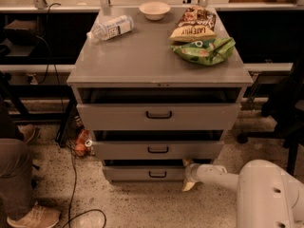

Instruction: Open bottom drawer

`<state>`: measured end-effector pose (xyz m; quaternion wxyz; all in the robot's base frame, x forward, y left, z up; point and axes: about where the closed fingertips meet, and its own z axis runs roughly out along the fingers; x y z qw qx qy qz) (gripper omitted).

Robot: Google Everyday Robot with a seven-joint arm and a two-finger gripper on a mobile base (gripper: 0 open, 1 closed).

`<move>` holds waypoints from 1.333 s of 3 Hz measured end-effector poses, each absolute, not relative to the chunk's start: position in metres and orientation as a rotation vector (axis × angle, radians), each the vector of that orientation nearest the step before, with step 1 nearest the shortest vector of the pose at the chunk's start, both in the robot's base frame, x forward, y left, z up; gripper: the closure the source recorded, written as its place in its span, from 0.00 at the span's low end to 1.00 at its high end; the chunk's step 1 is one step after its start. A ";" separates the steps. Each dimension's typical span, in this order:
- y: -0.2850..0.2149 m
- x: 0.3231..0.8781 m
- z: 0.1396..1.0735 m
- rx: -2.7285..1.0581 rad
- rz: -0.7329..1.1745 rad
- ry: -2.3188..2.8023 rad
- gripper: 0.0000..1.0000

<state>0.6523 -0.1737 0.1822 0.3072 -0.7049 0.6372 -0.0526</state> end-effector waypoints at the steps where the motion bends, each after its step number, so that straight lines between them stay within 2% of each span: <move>1: -0.193 0.653 0.176 -1.814 -0.146 1.750 0.17; 2: -0.217 0.643 0.165 -1.780 -0.137 1.842 0.48; 4: -0.229 0.635 0.163 -1.794 -0.129 1.891 0.95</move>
Offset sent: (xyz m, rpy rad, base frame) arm -0.0168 -0.0673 -0.0255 -0.0031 0.0870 -0.1927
